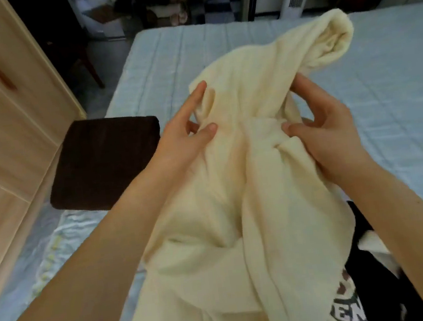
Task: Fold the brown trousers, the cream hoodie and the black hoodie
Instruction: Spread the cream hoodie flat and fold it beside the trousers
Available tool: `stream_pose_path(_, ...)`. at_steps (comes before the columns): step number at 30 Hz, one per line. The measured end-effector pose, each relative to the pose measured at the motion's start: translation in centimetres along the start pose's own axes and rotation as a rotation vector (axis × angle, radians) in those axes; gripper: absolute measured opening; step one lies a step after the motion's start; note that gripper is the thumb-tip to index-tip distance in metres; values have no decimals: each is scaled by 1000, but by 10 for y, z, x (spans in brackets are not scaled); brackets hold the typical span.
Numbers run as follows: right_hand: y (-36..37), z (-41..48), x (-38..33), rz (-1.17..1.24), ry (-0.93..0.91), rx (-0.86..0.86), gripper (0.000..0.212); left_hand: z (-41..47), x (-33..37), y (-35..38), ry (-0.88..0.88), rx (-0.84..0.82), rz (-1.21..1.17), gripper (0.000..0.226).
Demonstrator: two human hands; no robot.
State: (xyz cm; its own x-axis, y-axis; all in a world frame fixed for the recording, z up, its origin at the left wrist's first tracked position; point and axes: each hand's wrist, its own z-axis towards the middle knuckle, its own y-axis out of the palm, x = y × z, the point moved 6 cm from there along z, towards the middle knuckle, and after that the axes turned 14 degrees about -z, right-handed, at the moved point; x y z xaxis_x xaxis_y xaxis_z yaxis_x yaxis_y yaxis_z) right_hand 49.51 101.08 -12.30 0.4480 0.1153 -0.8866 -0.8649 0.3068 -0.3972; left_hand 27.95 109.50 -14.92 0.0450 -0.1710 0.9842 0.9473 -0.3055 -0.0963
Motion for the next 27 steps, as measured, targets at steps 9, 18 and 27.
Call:
stream_pose_path(9,23,18,125,-361,407,-168,51,13,-116,53,-232,-78,381,66)
stream_pose_path(18,78,-150,195,-999,157,-282,49,-108,-210,86,-222,-338,849,55)
stream_pose_path(27,29,-146,122,6,397,272,32,-126,-126,23,-145,195,26,12)
